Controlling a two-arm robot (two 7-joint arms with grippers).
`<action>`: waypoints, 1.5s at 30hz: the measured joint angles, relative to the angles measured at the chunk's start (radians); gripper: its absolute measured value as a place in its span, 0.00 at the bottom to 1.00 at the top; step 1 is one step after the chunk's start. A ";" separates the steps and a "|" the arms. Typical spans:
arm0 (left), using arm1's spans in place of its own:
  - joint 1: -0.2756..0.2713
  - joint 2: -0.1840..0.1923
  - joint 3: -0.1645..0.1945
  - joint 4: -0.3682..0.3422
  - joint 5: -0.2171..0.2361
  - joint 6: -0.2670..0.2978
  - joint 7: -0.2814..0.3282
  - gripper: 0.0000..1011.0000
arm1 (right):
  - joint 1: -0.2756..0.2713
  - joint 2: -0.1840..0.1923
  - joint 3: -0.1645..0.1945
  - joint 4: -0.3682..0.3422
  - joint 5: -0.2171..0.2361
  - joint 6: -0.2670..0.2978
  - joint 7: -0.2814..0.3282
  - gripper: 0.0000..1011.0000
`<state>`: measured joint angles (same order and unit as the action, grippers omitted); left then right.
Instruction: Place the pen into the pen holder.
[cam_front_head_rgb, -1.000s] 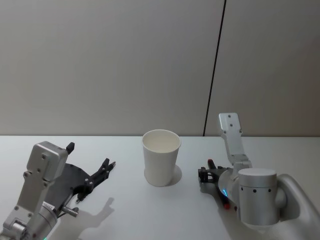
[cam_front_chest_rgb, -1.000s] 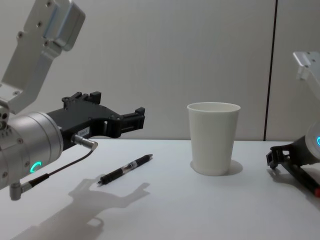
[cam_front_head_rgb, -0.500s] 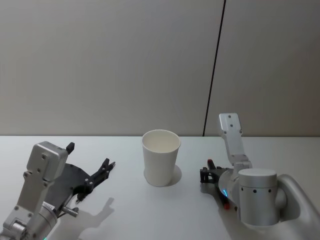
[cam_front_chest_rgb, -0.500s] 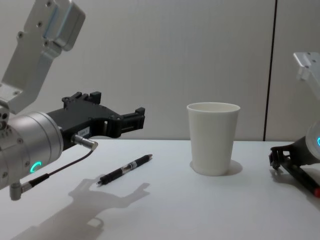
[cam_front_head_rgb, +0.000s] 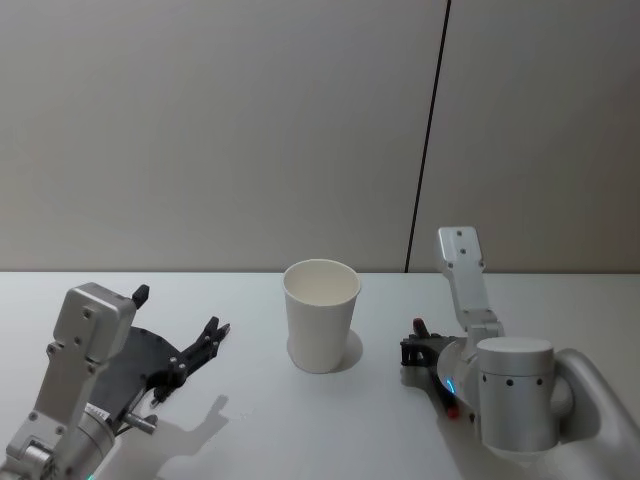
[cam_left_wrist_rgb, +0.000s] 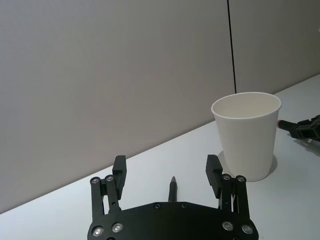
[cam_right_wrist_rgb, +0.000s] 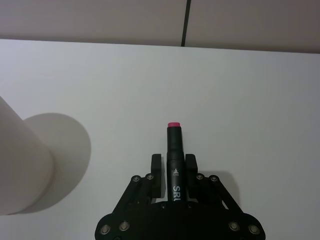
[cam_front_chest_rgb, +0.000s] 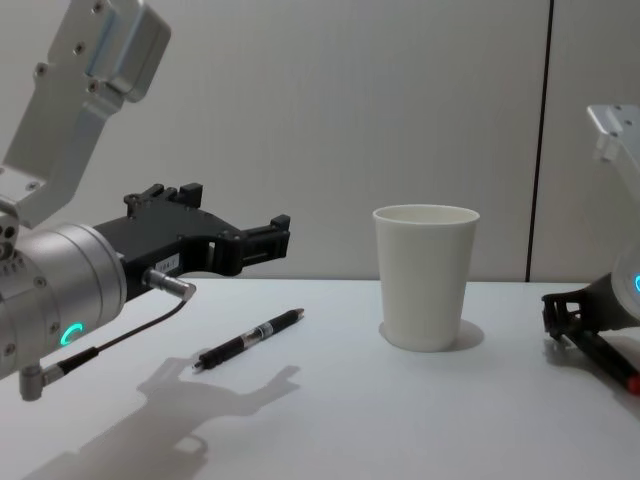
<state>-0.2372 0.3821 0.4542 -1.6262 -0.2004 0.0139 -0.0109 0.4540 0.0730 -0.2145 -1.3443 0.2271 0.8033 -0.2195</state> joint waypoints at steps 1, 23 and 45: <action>0.000 0.000 0.000 0.000 0.000 0.000 0.000 0.99 | 0.000 0.000 0.000 0.000 0.000 0.000 0.000 0.28; 0.000 0.000 0.000 0.000 0.000 0.000 0.000 0.99 | 0.000 0.000 0.000 0.000 0.000 0.000 0.000 0.20; 0.000 0.000 0.000 0.000 0.000 0.000 0.000 0.99 | -0.004 -0.008 0.005 -0.004 -0.008 -0.081 0.003 0.20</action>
<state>-0.2372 0.3821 0.4542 -1.6262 -0.2004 0.0139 -0.0109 0.4500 0.0645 -0.2094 -1.3486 0.2188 0.7224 -0.2163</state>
